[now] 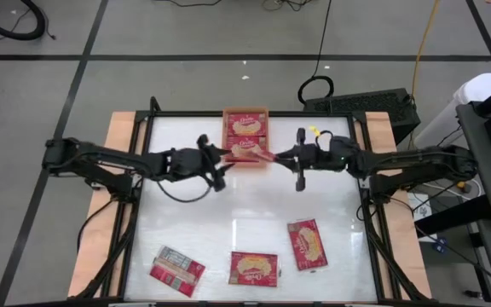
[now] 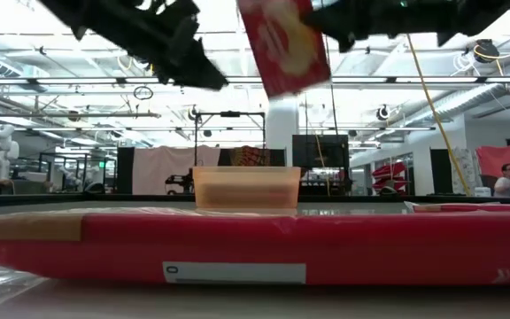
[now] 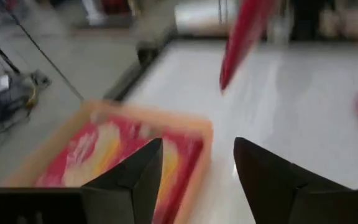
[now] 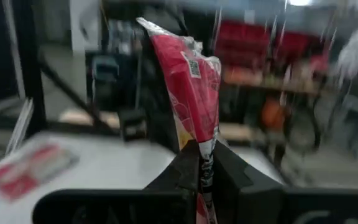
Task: Sort popcorn bags into baskets
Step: Put the red popcorn bag into the orange bin
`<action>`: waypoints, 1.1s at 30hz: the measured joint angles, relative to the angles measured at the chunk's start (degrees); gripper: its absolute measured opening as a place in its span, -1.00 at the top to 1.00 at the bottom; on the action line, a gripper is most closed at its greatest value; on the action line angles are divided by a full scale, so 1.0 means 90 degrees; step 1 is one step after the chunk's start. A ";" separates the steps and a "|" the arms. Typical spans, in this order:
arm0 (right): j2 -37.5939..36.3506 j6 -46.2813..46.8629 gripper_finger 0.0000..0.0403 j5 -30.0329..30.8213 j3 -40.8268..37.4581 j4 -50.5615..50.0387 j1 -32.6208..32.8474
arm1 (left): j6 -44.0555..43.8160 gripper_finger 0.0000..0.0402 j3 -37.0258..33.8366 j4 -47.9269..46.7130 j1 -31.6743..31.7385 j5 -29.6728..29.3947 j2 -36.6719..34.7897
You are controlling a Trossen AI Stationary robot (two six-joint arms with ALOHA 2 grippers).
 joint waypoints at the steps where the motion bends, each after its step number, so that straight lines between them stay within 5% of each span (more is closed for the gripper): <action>1: 0.0095 -0.0086 0.95 -0.0095 -0.0001 0.0415 -0.0006 | -0.0138 0.00 -0.0211 0.0529 0.0038 0.0071 -0.0108; 10: 0.1766 0.0374 0.95 -0.1351 0.0015 0.4364 -0.0089 | -0.0016 -0.19 -0.2380 0.5612 0.0103 0.1224 -0.0390; 14: 0.2599 0.0829 0.95 -0.1577 0.0332 0.5559 -0.0089 | 0.0091 -0.43 -0.2541 0.5999 0.0082 0.1432 -0.0350; 20: 0.3518 0.1206 0.95 -0.1966 0.1279 0.5877 -0.0088 | 0.0426 -0.61 -0.2417 0.6004 -0.0005 0.2010 -0.0352; 33: 0.3972 0.1413 0.95 -0.2122 0.1809 0.5654 -0.0168 | 0.0441 0.52 -0.2395 0.5659 -0.0135 0.2227 -0.0354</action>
